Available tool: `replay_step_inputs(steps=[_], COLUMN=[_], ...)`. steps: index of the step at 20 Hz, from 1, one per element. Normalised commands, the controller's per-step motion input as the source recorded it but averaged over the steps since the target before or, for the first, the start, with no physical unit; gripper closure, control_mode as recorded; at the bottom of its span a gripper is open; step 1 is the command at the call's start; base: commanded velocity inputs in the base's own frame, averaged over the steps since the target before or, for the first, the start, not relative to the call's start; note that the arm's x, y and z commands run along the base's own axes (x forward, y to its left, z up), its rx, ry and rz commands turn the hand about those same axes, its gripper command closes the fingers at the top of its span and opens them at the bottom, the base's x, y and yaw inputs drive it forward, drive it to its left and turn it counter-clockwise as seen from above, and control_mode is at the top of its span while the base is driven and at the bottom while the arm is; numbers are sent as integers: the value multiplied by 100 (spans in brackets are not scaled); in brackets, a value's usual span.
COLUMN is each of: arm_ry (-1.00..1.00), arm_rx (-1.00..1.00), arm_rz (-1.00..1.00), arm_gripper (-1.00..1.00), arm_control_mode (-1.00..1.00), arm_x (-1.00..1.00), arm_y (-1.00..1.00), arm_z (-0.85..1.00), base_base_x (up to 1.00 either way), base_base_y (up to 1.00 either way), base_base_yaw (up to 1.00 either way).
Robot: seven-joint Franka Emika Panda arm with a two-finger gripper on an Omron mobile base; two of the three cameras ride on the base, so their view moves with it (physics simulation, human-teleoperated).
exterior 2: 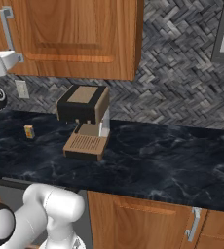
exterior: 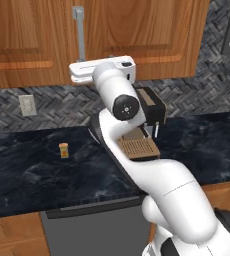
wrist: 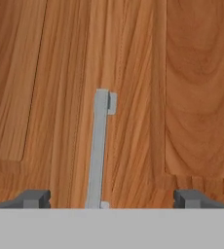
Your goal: Pick the bar soap and dish brush from the cabinet and place them on the counter.
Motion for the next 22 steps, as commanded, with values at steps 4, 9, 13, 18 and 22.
replay_step_inputs(steps=[4, 9, 13, 18, 22], arm_ry=[0, 0, 0, 0, 0], arm_rx=[0, 0, 0, 0, 0], arm_rz=[0, 0, 0, 0, 0], arm_gripper=[-100, -100, -100, -100, -100], arm_control_mode=[-100, -100, -100, -100, -100], arm_x=[19, 19, 22, 22, 23], arm_y=[9, 6, 6, 6, 9], arm_z=[-5, -2, -3, -1, 0], base_base_x=[0, 0, 0, 0, 0], base_base_y=[0, 0, 0, 0, 0], base_base_yaw=[0, 0, 0, 0, 0])
